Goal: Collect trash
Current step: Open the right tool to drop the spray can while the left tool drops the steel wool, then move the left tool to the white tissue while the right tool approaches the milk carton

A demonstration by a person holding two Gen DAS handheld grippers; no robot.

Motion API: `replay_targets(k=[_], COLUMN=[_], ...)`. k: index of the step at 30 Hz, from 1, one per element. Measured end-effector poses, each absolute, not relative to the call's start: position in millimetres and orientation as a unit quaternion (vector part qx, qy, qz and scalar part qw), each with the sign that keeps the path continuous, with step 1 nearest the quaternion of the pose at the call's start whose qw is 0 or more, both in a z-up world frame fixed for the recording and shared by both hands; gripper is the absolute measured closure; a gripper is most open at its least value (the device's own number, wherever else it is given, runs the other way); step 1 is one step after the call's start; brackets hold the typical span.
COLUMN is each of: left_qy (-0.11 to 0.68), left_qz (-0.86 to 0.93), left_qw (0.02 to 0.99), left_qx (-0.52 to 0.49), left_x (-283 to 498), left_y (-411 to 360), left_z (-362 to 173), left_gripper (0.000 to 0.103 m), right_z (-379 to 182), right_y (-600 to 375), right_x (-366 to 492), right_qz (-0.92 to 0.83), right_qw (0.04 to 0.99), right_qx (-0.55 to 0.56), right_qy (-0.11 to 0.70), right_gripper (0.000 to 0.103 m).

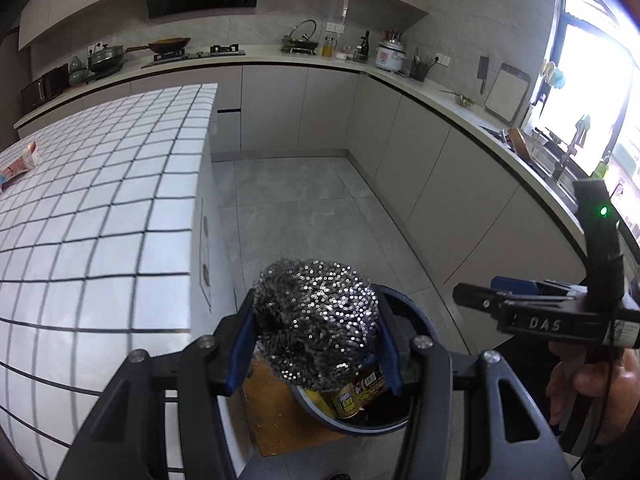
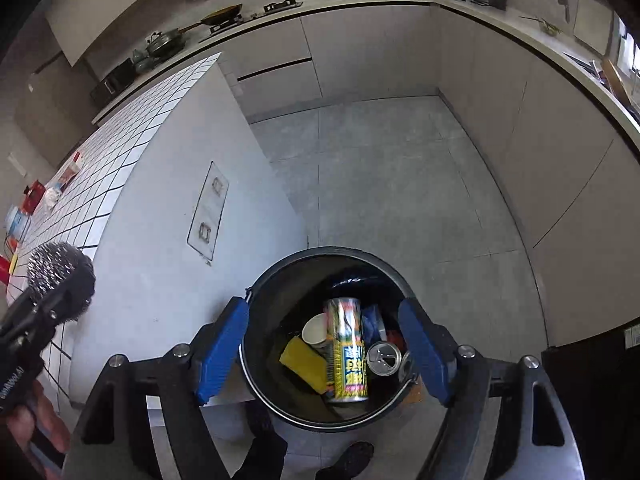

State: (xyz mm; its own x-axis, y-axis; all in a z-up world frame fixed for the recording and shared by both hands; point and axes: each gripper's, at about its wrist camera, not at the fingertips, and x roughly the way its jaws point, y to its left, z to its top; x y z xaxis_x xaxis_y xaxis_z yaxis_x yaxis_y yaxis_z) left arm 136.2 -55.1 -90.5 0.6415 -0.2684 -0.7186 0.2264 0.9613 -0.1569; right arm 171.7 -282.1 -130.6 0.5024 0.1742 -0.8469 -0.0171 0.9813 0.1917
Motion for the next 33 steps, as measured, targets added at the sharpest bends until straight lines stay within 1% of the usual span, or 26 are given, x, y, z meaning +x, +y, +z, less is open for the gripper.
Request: replay_targets(k=[7,17,18,19,20,21,22,23,25,26,33], left_qy=[0.424,0.438,0.437,0.440,0.445,0.446,0.441,0.437,0.432,0.431,0.412], left_qz=[-0.123,-0.147,-0.149,-0.150,-0.146,-0.136,-0.129,-0.126,-0.120,-0.121,-0.113], left_qw=[0.897,0.886,0.886,0.885,0.883,0.884,0.888,0.890,0.894,0.894,0.904], left_qx=[-0.039,-0.038,-0.034,-0.028,-0.016,-0.005,0.000,0.000,-0.001,-0.001,0.000], left_x=[137.4,147.0,148.2,149.3,151.5,152.7,152.4,151.7,152.0,152.7,154.3], left_y=[-84.4,-140.9,-146.9,-149.2,-153.1,-155.9,-156.7,-156.8,-155.3,-158.6,-145.4], left_z=[-128.7,-144.4,-145.4,-146.0,-146.2,-144.7,-140.9,-138.0,-129.7,-128.1,-102.4], left_gripper=[0.049,0.047,0.043,0.032,0.025,0.012,0.006,0.005,0.004,0.004,0.004], right_z=[-145.5,-158.4,-157.3,-156.2,-154.6,-155.0,-154.1,-153.0,-148.2,-145.0,-127.6], right_y=[-300.4,-336.2,-340.7,-344.8,-349.1,-352.4,-356.2,-358.4,-364.1,-366.6,-370.2], right_x=[172.5,180.9,181.2,181.3,181.3,182.1,182.7,182.6,182.6,182.4,190.2], right_qz=[0.031,0.015,0.013,0.010,0.008,0.008,0.006,0.005,-0.003,-0.007,-0.012], right_qw=[0.863,0.859,0.859,0.859,0.859,0.859,0.858,0.857,0.860,0.863,0.868], right_qx=[0.069,0.075,0.076,0.077,0.079,0.081,0.085,0.087,0.090,0.091,0.099], right_qy=[0.500,0.507,0.507,0.506,0.506,0.505,0.506,0.508,0.502,0.496,0.487], right_gripper=[0.024,0.024,0.024,0.024,0.024,0.024,0.023,0.022,0.012,0.010,0.009])
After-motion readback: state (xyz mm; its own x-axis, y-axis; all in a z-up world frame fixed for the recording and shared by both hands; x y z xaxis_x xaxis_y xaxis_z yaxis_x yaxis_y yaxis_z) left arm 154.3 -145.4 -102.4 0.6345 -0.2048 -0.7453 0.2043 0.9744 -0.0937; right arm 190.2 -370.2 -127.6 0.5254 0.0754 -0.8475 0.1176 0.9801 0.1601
